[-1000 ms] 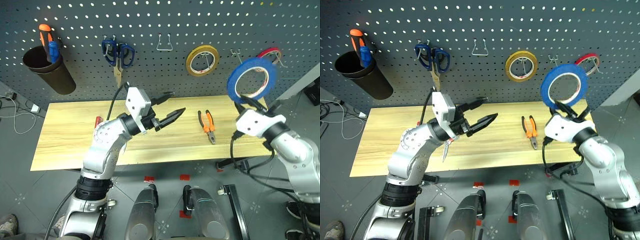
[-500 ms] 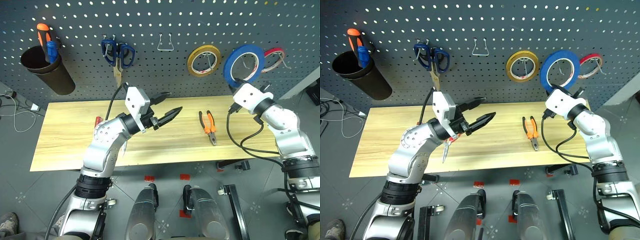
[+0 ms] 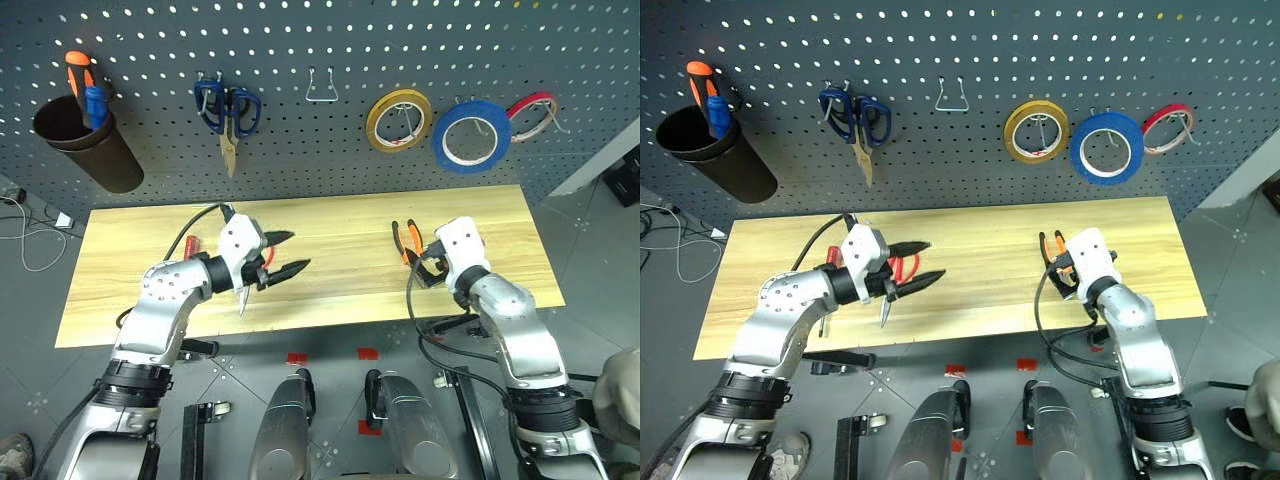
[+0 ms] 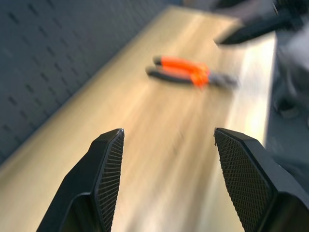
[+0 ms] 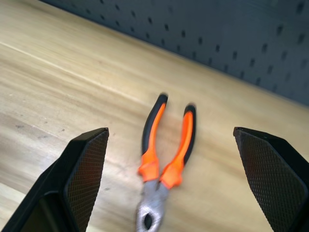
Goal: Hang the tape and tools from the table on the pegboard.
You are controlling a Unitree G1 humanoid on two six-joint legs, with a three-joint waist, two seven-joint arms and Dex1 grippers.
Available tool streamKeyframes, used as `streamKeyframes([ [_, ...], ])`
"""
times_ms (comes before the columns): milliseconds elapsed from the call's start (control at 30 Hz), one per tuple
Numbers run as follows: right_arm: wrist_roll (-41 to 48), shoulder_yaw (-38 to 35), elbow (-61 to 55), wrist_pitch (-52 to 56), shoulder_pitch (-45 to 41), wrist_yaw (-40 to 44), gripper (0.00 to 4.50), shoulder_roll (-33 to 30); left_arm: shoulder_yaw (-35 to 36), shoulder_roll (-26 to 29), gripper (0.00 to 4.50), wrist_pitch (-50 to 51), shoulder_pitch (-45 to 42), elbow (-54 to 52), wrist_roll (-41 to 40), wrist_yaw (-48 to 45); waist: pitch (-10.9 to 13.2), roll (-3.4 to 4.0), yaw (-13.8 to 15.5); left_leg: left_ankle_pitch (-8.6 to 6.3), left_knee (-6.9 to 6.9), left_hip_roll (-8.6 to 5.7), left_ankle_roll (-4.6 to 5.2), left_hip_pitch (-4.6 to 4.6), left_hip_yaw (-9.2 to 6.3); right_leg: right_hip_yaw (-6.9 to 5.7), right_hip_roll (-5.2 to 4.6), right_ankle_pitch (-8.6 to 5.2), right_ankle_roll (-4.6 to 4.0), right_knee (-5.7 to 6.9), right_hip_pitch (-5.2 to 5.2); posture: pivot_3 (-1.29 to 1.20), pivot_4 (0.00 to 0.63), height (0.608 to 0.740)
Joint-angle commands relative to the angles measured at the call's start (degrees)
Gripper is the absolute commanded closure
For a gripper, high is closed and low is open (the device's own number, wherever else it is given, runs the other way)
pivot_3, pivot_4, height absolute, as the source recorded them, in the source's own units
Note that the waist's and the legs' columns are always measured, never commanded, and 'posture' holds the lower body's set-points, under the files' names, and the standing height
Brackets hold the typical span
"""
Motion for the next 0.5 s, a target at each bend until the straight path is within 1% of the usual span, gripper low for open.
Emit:
streamKeyframes([
  [33, 1.62, -2.60, 5.17, 11.76, -5.97, -3.53, 0.05, 3.30, -0.34, 1.07, 1.36, -2.04, 0.12, -0.73, 0.76, -2.07, 0.00, 0.00, -0.30, 0.00, -0.01, -0.01, 0.01, -0.01, 0.01, 0.02, -0.01, 0.01, -0.01, 0.00, -0.03, -0.06, 0.375, 0.740],
  [100, 2.44, -4.71, 10.16, 14.66, -9.68, -5.41, 0.05, 5.03, -0.35, 1.02, 1.36, -2.08, 0.08, -0.75, 0.87, -2.49, 0.00, 0.00, -0.21, -0.07, -0.01, -0.01, 0.13, -0.01, 0.00, -0.01, -0.01, 0.03, -0.05, 0.01, -0.02, -0.05, 0.378, 0.740],
  [167, 2.64, -5.98, 16.71, 14.57, -13.45, -7.60, 0.05, 5.94, -0.54, 0.99, 1.36, -2.26, 0.30, -0.90, 1.17, -2.77, 0.00, 0.00, -0.23, -0.12, -0.01, -0.03, 0.22, -0.02, 0.00, -0.01, -0.01, 0.11, -0.20, 0.00, -0.03, -0.05, 0.378, 0.740],
  [333, 2.46, -5.48, 30.69, 9.30, -19.80, -9.91, 0.05, 5.41, -0.74, 0.66, 1.36, -2.10, 0.62, -1.62, 1.33, -2.70, 0.00, 0.00, -0.41, -0.16, -0.07, -0.04, 0.27, -0.05, 0.07, 0.01, -0.01, 0.11, -0.19, -0.02, -0.07, -0.04, 0.378, 0.740],
  [500, 3.37, -7.54, 43.38, 5.29, -25.40, -12.45, 0.05, 4.81, -0.93, 0.47, 1.36, -2.33, 0.92, -1.81, 1.52, -2.63, 0.00, 0.00, -0.49, -0.17, -0.09, -0.03, 0.30, -0.07, 0.16, 0.06, -0.01, 0.09, -0.20, -0.03, -0.13, -0.03, 0.373, 0.740],
])
